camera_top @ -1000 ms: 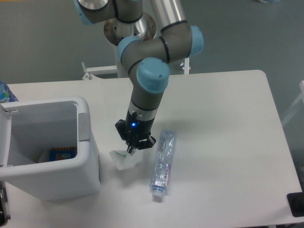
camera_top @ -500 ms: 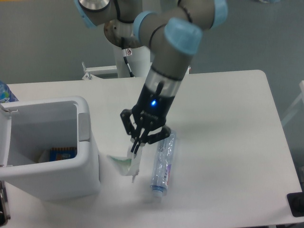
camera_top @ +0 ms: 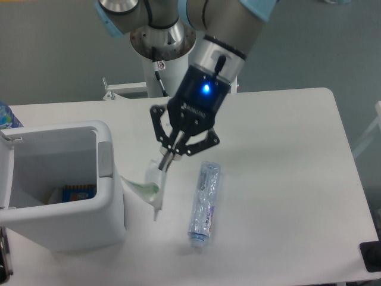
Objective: Place the trash in the trash can
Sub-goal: 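Lift the wrapper and carry it over the white trash bin, then open the gripper to drop the wrapper into the bin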
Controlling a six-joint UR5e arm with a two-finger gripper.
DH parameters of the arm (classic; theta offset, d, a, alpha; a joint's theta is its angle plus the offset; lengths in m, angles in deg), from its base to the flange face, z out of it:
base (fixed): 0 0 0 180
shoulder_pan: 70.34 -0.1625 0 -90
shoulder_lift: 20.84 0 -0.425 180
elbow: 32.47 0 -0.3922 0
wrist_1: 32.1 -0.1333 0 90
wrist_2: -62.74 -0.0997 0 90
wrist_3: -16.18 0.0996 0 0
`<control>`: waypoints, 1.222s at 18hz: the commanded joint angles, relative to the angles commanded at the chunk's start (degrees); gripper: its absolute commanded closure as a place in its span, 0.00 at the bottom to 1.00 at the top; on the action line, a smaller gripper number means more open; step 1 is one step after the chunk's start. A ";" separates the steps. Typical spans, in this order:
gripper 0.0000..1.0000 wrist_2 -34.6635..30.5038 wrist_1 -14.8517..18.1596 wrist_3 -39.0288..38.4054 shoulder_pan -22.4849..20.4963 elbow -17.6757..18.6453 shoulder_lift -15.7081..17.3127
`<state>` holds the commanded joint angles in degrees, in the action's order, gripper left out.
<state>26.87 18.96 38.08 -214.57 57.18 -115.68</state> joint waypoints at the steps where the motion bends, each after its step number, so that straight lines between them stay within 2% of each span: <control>1: 1.00 1.06 0.00 -0.71 0.17 0.00 0.27; 4: 1.00 2.56 0.00 -1.24 2.10 0.96 1.24; 9: 1.00 2.47 0.00 -3.88 6.24 1.58 1.07; 14: 0.98 2.47 -0.26 -2.74 8.70 3.16 0.54; 15: 0.90 2.47 -0.26 -2.48 8.88 3.25 0.36; 16: 0.74 2.47 -0.26 -2.12 9.23 3.34 0.10; 17: 0.50 2.47 -0.26 -1.60 9.40 3.34 -0.08; 18: 0.35 2.47 -0.26 -0.29 9.41 3.34 -0.25; 20: 0.23 2.47 -0.26 0.95 9.41 3.34 -0.25; 22: 0.06 2.47 -0.26 0.96 9.41 3.16 -0.25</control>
<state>29.34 18.70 39.03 -205.16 60.34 -115.94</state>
